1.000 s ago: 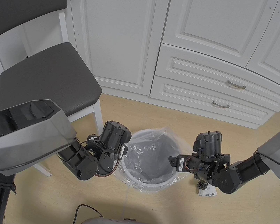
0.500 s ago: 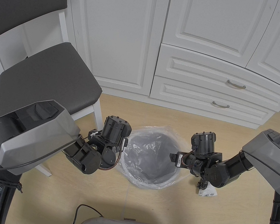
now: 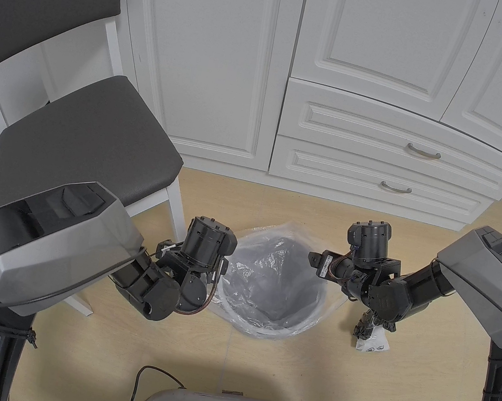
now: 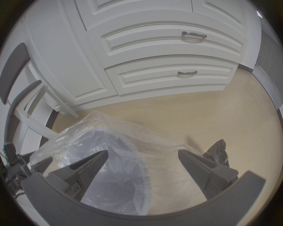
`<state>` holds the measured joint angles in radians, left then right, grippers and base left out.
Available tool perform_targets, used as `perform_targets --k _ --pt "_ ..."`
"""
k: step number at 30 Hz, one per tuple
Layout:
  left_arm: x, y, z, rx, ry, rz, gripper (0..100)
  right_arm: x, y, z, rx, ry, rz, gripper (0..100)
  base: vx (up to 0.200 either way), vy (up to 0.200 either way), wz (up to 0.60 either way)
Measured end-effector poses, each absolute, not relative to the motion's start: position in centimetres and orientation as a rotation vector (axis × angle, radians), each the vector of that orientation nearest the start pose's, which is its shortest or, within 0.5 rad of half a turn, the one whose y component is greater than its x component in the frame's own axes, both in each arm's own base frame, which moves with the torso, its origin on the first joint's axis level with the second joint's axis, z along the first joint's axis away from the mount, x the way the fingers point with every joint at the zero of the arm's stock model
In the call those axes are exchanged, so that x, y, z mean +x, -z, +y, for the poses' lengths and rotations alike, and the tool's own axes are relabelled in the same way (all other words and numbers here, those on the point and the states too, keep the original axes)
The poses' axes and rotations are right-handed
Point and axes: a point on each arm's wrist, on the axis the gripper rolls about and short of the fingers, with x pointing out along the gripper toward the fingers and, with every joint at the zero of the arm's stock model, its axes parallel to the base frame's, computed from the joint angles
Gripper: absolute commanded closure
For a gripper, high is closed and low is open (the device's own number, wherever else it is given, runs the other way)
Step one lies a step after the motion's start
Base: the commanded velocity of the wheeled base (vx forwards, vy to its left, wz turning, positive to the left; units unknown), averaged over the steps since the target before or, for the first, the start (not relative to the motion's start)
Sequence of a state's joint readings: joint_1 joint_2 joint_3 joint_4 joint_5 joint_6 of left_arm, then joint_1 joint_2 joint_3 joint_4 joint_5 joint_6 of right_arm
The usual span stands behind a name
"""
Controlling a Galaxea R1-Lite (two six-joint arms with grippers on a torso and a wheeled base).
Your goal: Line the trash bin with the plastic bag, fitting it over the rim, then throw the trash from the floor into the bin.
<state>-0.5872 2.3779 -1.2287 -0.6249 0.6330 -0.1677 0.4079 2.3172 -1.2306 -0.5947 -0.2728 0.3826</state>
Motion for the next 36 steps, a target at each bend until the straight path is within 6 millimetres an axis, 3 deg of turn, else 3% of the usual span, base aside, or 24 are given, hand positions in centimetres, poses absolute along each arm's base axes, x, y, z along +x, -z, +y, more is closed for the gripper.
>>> perform_targets --k 6,10,23,36 --pt "35.8 -4.2 -23.9 0.148 -0.043 0.422 0 40.9 -5.6 17.2 0.226 -0.045 0.469 0 0.0 0.0 0.0" --pt "35.7 -5.1 -24.2 0.13 -0.033 0.398 0 40.9 -5.7 17.3 0.231 -0.047 0.466 0 0.0 0.0 0.0" --pt "38.8 -2.9 -24.5 0.095 -0.071 0.384 0 41.7 -5.1 17.2 0.241 -0.037 0.462 0 0.0 0.0 0.0" --pt "40.7 -2.9 -24.5 0.013 -0.103 0.347 0 44.1 -4.6 17.3 0.331 0.026 0.404 0 0.0 0.0 0.0"
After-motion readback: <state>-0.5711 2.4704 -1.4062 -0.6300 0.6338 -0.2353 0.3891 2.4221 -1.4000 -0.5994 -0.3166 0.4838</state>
